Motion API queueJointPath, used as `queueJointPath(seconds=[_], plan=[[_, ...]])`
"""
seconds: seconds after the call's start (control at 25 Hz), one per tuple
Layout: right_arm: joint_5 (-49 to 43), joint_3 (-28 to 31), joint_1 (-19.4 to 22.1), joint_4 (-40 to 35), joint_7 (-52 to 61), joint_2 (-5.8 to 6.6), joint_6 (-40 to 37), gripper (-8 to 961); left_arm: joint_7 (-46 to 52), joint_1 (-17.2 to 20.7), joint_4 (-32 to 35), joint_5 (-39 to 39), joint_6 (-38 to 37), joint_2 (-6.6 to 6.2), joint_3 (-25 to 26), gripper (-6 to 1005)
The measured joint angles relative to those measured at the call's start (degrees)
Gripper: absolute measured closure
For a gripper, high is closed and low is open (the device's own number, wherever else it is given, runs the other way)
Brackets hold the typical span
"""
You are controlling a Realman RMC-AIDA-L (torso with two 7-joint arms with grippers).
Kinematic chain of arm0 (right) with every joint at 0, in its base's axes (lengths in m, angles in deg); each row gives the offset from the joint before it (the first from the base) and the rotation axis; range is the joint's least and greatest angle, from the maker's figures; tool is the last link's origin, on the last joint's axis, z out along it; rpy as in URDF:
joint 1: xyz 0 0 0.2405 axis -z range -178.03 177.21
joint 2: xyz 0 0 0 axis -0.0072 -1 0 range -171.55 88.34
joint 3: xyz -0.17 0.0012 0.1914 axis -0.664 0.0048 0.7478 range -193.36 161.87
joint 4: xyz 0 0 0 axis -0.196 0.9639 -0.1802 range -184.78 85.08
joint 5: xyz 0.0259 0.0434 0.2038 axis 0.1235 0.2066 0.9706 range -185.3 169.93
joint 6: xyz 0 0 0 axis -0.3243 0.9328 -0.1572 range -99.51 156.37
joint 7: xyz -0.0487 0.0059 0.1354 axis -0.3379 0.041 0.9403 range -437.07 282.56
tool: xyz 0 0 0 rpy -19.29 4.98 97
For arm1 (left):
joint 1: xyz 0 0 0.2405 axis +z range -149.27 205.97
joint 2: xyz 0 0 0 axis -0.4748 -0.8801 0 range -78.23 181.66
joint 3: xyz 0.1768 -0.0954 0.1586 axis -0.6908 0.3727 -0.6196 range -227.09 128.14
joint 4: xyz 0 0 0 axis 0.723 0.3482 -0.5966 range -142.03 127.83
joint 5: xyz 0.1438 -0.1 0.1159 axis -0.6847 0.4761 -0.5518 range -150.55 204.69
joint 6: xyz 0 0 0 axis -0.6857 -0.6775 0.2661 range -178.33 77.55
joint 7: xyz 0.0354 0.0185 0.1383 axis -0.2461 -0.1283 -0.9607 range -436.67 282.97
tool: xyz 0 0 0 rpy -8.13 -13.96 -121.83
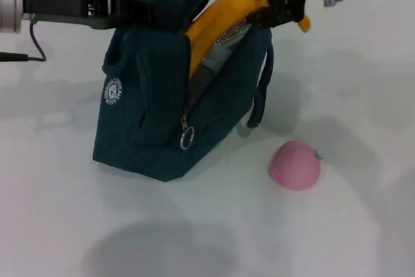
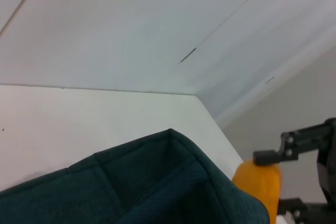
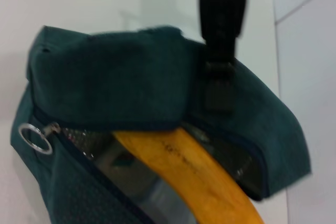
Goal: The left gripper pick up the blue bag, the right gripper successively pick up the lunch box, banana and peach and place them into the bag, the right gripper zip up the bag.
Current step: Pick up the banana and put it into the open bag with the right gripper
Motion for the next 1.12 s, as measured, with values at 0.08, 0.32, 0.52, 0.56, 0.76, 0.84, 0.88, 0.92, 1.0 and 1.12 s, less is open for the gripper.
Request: queueJointPath(seconds=[0.08,0.32,0.52,0.56,0.76,0.84,0.88,0.92,1.0,1.12], plan=[[0.83,-0.76,0.0,0.08,-0.2,0.0,0.45,499,0.0,-0.14,-0.02,0.0,0.04,0.05,-0.01,963],[3.81,-1.99,0.17,0.75,-1.94,-0.14,2.54,498,-0.06,-0.28,-0.02,0.0,0.28,0.1,-0.31,963],[5.29,-2.65,-0.12,2.1,-2.48,-0.17,3.08,497,-0.45,-0.23,-0.02,0.0,0.34,0.26,-0.35,963],[5.33,-2.96,-0.26,2.38,-2.53,-0.17,3.01,497,-0.45,-0.23,-0.02,-0.01,0.34,0.26,-0.34,963],[5.36,-3.16,0.45,1.02,-2.56,-0.17,2.88,496,-0.44,-0.13,-0.03,-0.01,0.34,0.25,-0.19,964],[5.36,-2.47,0.98,0.07,-2.54,-0.16,2.8,496,-0.44,-0.09,-0.02,-0.01,0.37,0.25,-0.15,964],[5.4,-2.12,1.16,-0.21,-2.52,-0.16,2.76,496,-0.45,-0.09,-0.02,-0.01,0.39,0.25,-0.13,964],[5.49,-1.61,1.43,-0.48,-2.5,-0.16,2.7,496,-0.44,-0.1,-0.02,-0.01,0.41,0.25,-0.12,964],[5.91,-0.68,1.85,-0.78,-2.5,-0.13,2.58,450,-0.44,-0.22,-0.16,-0.01,0.45,0.24,-0.1,964],[6.94,0.69,2.46,-1.25,-2.57,-0.07,2.23,382,-0.44,-0.44,-0.66,-0.02,0.5,0.25,-0.09,964]])
